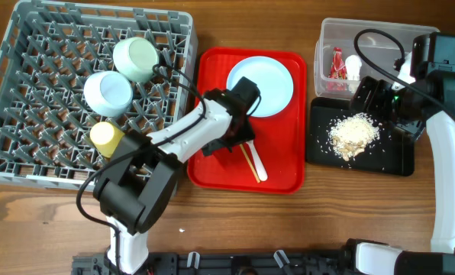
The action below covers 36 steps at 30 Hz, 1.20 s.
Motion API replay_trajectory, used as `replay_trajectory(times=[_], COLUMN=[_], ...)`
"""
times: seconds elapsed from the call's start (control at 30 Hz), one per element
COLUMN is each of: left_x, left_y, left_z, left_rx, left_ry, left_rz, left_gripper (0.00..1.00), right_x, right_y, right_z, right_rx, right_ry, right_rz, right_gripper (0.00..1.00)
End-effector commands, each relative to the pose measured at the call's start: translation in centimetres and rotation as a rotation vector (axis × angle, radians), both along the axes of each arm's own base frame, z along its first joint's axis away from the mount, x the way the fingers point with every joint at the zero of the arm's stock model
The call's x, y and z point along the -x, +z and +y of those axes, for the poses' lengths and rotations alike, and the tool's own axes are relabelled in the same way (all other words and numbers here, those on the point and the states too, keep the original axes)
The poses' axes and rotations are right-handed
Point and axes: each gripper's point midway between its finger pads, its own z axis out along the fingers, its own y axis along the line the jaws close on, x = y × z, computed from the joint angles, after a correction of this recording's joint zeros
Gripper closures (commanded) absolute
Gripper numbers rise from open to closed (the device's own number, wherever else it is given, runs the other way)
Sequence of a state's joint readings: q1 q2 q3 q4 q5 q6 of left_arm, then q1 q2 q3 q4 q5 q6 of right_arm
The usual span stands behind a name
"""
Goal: Sort waste into correct bins and load items into the dishwasher rack
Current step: 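Grasp the wooden chopstick on the red tray with the left gripper, then insert the chopstick upright into the dish rack and release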
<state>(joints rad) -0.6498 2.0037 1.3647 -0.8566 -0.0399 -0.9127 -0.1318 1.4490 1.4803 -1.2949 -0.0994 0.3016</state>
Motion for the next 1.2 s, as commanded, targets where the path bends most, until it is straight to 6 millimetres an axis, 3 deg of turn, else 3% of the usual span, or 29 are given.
replay_trajectory(times=[0.0, 0.1, 0.13, 0.27, 0.33, 0.43, 0.57, 0.67, 0.77, 0.83, 0.9, 1.0, 1.07, 1.17], left_x=[0.6, 1.3, 1.3, 1.5, 1.4, 1.2, 1.2, -0.6, -3.9, -5.8, -6.6, -7.3, -8.1, -8.9], left_y=[-1.0, -2.0, -2.1, -2.1, -2.1, -2.1, -2.1, -0.8, 3.7, 7.7, 11.5, 14.7, 16.2, 16.3], left_z=[-0.2, -0.4, -0.4, -0.3, -0.3, -0.5, -0.4, 0.0, 0.8, 1.4, 3.0, 6.7, 9.2, 11.9], left_rx=[-0.043, -0.041, -0.042, -0.049, -0.047, -0.041, -0.041, -0.029, 0.005, 0.021, 0.005, -0.048, -0.074, -0.130], left_ry=[-0.010, -0.018, -0.018, -0.018, -0.018, -0.018, -0.016, 0.006, -0.033, -0.191, -0.342, -0.460, -0.468, -0.547], left_rz=[0.000, 0.037, 0.039, 0.047, 0.045, 0.037, 0.036, -0.006, -0.127, -0.223, -0.308, -0.368, -0.407, -0.405], left_gripper=[0.05, 0.07, 0.13, 0.54, 0.80, 0.93, 0.96, 0.96, 0.96, 0.96, 0.96, 0.96, 0.96, 0.96], right_x=[0.1, 0.1, 0.1, 0.1, 0.1, 0.1, 0.2, 0.3, 0.3, 0.3, 0.3, 0.3, 0.3, 0.3], right_y=[-0.1, -0.1, -0.1, -0.1, -0.1, -0.1, -0.2, -0.2, -0.2, -0.2, -0.2, -0.2, -0.2, -0.2], right_z=[-0.3, -0.3, -0.3, -0.3, -0.3, -0.3, -0.3, -0.3, -0.3, -0.3, -0.3, -0.3, -0.3, -0.3], right_rx=[0.021, 0.021, 0.021, 0.021, 0.020, 0.020, 0.020, 0.019, 0.019, 0.019, 0.019, 0.019, 0.019, 0.019], right_ry=[0.006, 0.007, 0.006, 0.006, 0.006, 0.006, 0.006, 0.006, 0.006, 0.006, 0.006, 0.006, 0.006, 0.006], right_rz=[0.006, 0.006, 0.006, 0.006, 0.006, 0.006, 0.009, 0.012, 0.014, 0.014, 0.014, 0.014, 0.013, 0.013], right_gripper=[0.00, 0.00, 0.00, 0.00, 0.00, 0.00, 0.00, 0.00, 0.00, 0.00, 0.00, 0.00, 0.00, 0.00])
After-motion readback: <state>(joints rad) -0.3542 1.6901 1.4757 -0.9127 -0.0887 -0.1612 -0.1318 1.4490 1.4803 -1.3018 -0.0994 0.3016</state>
